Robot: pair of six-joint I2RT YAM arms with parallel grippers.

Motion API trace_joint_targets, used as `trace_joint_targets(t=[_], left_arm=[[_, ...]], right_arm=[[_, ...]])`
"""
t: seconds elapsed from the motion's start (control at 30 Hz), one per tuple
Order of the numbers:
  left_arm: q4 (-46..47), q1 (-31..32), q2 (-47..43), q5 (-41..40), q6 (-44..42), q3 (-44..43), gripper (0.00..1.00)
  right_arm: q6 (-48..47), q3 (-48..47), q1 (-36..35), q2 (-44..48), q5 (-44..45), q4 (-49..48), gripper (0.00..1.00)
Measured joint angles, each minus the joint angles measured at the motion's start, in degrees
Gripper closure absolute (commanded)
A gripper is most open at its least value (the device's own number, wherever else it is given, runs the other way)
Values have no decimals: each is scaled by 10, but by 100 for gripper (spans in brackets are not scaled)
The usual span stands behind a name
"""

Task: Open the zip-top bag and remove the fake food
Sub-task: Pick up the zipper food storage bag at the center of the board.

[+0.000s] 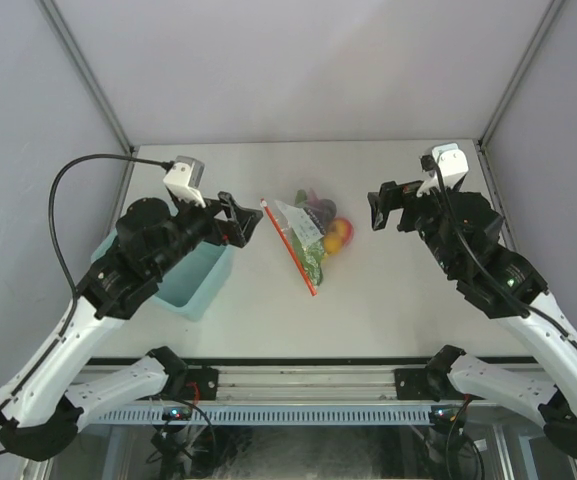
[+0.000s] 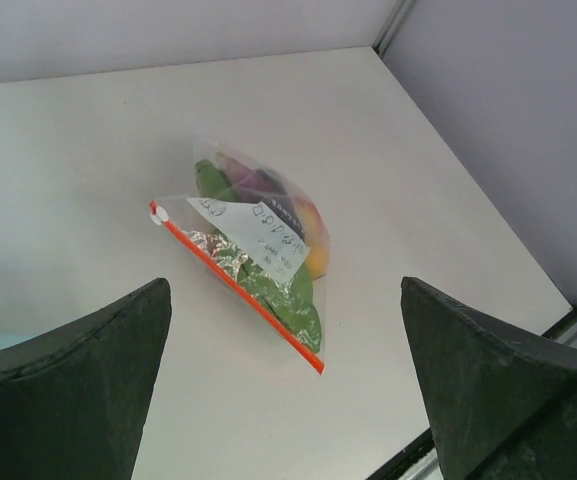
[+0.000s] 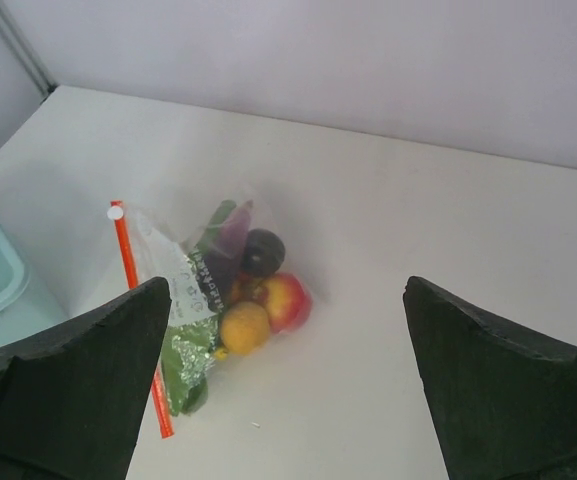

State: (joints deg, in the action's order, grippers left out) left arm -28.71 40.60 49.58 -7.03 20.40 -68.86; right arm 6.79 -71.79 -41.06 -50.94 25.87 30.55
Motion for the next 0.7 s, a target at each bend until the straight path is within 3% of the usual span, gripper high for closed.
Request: trace_joint_targets(t=[0.23, 0.7], left_arm=[[57, -44, 5, 50, 7, 27, 0], [226, -62, 1, 118, 109, 212, 0]], right_arm=[[-4, 6, 52, 1, -122, -11, 1], [-3, 119, 146, -27, -379, -85, 1]])
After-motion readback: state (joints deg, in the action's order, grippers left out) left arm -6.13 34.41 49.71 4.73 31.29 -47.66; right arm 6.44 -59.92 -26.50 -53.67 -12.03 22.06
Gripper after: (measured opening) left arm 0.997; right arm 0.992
